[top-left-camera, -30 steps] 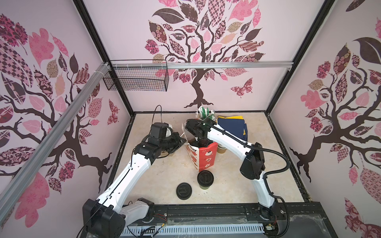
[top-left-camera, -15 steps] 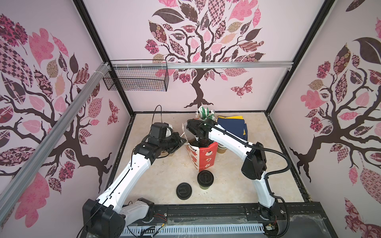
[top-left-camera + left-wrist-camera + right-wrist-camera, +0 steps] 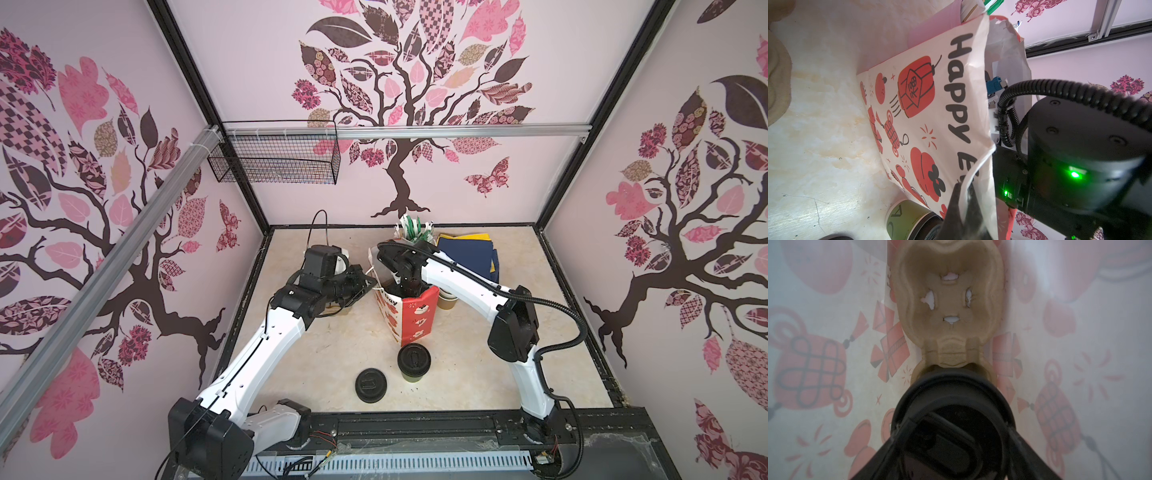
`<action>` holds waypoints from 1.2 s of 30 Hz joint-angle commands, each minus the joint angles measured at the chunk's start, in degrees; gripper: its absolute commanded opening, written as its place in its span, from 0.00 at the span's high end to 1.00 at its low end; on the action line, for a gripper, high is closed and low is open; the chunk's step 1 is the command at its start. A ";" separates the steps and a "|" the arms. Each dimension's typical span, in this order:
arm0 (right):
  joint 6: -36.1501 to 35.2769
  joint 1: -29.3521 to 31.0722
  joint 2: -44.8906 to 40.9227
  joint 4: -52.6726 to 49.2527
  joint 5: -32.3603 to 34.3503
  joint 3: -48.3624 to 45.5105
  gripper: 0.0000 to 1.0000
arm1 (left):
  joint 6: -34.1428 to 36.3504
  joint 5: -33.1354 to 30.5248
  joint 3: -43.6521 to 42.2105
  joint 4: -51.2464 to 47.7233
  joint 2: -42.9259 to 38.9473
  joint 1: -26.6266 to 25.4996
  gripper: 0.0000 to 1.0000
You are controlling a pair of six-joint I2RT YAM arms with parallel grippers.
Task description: Pack the takeout coffee
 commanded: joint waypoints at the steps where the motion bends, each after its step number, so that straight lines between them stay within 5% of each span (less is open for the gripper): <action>1: -1.02 0.09 7.63 -2.65 -3.74 -5.48 0.46 | 1.22 0.07 2.52 0.37 0.53 0.31 1.00; 20: -1.26 0.08 8.69 -3.07 -3.22 -8.01 0.44 | 1.15 0.07 2.54 0.81 0.51 0.34 1.00; 36: 0.71 0.05 2.75 -11.91 -2.20 16.81 0.14 | 1.51 -0.54 2.82 -0.39 0.20 0.35 1.00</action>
